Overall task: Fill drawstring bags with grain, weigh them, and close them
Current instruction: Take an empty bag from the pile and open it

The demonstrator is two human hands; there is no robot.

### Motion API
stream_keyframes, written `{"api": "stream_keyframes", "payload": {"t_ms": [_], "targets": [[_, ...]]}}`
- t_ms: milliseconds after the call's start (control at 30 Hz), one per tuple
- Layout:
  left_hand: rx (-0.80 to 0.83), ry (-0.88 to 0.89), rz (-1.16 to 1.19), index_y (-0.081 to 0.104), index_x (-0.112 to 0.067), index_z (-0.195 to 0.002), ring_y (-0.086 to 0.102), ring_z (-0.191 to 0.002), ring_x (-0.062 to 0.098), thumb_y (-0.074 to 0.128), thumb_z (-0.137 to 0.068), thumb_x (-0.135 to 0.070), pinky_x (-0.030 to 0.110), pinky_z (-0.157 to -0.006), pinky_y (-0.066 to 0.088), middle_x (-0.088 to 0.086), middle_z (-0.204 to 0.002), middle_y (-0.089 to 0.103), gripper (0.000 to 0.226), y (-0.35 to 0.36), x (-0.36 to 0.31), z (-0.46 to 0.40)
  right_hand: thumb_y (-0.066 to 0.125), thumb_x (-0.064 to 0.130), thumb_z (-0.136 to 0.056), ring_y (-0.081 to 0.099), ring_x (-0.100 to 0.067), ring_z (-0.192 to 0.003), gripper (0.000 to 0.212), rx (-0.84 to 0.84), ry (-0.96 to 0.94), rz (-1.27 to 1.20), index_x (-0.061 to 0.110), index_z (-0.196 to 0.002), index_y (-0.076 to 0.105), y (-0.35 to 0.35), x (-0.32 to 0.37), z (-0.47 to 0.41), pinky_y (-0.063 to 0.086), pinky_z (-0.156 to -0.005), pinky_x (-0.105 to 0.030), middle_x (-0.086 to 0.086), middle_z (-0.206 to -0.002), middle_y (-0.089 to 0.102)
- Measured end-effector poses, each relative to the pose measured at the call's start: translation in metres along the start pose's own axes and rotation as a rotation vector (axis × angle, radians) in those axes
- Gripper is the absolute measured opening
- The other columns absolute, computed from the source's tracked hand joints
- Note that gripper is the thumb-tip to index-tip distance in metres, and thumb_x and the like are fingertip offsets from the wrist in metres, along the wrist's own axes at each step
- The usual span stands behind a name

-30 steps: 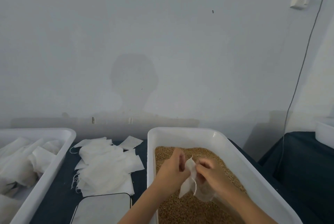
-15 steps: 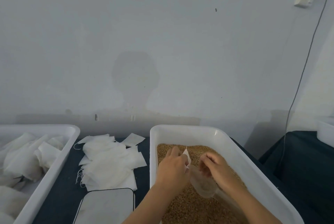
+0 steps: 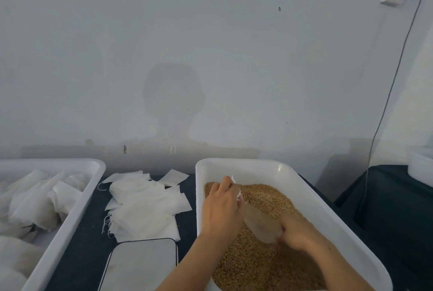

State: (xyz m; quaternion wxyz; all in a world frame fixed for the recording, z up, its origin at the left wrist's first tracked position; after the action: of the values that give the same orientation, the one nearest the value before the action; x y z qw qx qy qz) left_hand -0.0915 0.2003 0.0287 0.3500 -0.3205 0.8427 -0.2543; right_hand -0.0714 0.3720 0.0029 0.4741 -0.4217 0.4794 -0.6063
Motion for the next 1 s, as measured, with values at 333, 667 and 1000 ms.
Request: {"api": "stream_keyframes", "payload": {"t_ms": [333,667,1000], "targets": [[0.023,-0.167,-0.049,0.043,-0.013,-0.115,0.042,-0.09,0.012,0.034,-0.098,-0.019,0.021,-0.068,0.031,-0.002,-0.099,0.057,0.02,0.011,0.017,0.0,0.057,0.012,-0.09,0.056,-0.008,-0.088,0.017,-0.424,-0.265,0.339,0.027,-0.097,0.056,-0.036,0.004,-0.002,0.035,-0.094,-0.027,0.011,-0.093,0.063],[0.057,-0.078,-0.081,0.048,-0.022,-0.12,0.044,-0.104,0.015,0.041,-0.098,-0.018,0.024,-0.084,0.04,-0.003,-0.114,0.052,0.024,0.012,0.016,-0.001,0.056,0.005,-0.086,0.059,-0.003,-0.092,0.024,-0.115,-0.442,-0.002,0.026,-0.096,0.061,0.004,0.022,-0.001,0.049,-0.089,-0.026,0.013,-0.097,0.064],[0.144,-0.051,-0.036,0.065,-0.02,-0.101,0.046,-0.1,0.01,0.056,-0.091,-0.006,0.019,-0.079,0.041,-0.007,-0.105,0.057,0.019,0.018,0.02,-0.003,0.069,0.002,-0.078,0.064,0.0,-0.087,0.018,0.154,-0.419,-0.408,0.013,-0.084,0.057,-0.037,-0.019,0.024,0.05,-0.076,-0.016,0.004,-0.09,0.065]]}}
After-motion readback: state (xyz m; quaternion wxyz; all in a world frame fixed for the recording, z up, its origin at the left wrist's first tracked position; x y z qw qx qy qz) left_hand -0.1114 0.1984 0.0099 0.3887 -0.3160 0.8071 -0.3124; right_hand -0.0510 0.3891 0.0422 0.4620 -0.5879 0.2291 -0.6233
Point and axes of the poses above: each hand's wrist, its own z-axis away from the middle knuckle, its own y-axis out of the palm, x = y × z, the point moved 4 cm from there along -z, towards the middle knuckle
